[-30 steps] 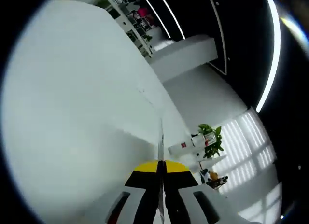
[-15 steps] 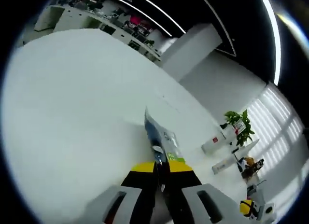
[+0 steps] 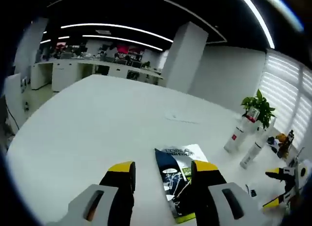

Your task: Arrange the skincare products in the storage area until every visible bottle or jar stands upright without overlapping.

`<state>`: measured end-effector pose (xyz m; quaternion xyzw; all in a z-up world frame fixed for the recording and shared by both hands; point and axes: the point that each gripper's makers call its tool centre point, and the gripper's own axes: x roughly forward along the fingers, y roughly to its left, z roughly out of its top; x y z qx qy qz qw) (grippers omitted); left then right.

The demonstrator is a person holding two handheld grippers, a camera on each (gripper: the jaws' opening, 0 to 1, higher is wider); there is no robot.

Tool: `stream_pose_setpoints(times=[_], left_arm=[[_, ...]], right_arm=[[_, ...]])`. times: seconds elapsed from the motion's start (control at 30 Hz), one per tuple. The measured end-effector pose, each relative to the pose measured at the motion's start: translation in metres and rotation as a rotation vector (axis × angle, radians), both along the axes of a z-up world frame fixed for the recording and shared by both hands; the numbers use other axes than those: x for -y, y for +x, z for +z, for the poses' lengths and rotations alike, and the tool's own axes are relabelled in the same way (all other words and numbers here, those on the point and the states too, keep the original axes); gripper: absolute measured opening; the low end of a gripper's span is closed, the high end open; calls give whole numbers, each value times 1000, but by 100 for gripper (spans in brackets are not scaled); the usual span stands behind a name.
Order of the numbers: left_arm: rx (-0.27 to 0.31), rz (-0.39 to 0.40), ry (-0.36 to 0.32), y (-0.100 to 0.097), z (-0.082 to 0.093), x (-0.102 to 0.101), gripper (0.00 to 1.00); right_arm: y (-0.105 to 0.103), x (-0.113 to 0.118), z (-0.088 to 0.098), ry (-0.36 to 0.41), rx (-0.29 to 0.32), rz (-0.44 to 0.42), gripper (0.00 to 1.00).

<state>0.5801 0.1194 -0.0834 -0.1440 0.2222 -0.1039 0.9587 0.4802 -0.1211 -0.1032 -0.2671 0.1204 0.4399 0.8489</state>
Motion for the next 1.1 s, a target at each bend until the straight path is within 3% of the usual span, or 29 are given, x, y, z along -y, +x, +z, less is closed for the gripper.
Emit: stream_pose_setpoints(times=[0.03, 0.07, 0.1, 0.13, 0.17, 0.3, 0.37, 0.4, 0.43, 0.47, 0.5, 0.67, 0.77, 0.93, 1.03, 1.1], left_arm=[[11, -11, -4, -3, 4, 3, 47], [21, -26, -13, -7, 9, 7, 47], [24, -32, -17, -8, 11, 9, 47], [29, -48, -29, -11, 14, 13, 47], [45, -80, -47, -17, 21, 22, 47], [60, -127, -39, -26, 28, 37, 47], [56, -165, -33, -28, 28, 47, 47], [57, -168, -33, -29, 29, 48, 47], [60, -177, -36, -29, 29, 51, 47], [64, -189, -37, -30, 30, 54, 47], [66, -195, -36, -30, 30, 56, 47], [65, -217, -65, -34, 30, 65, 47], [81, -317, -79, -43, 31, 83, 44], [4, -461, -213, -67, 26, 117, 44], [-66, -587, -337, -89, 25, 148, 42], [-92, -635, -376, -99, 25, 162, 41]], right_arm=[[1, -2, -2, -12, -48, 21, 55], [2, -2, -7, -31, -138, 37, 52], [2, -2, -9, -39, -168, 39, 51], [4, -3, -14, -60, -286, 35, 51], [8, -1, -17, -89, -354, 12, 53], [10, -3, -20, -180, -441, 61, 62], [2, 1, -29, -284, -558, 48, 63], [1, 2, -30, -307, -570, 47, 60], [4, 5, -35, -362, -566, 22, 55], [13, 7, -36, -415, -493, 13, 50], [8, -4, -33, -392, -529, 56, 47], [1, -4, -37, -489, -552, 68, 41], [-3, -5, -35, -508, -539, 84, 38], [2, -15, -11, -430, -379, 93, 38], [6, -20, 15, -421, -177, 102, 38], [9, -22, 28, -436, -76, 99, 38]])
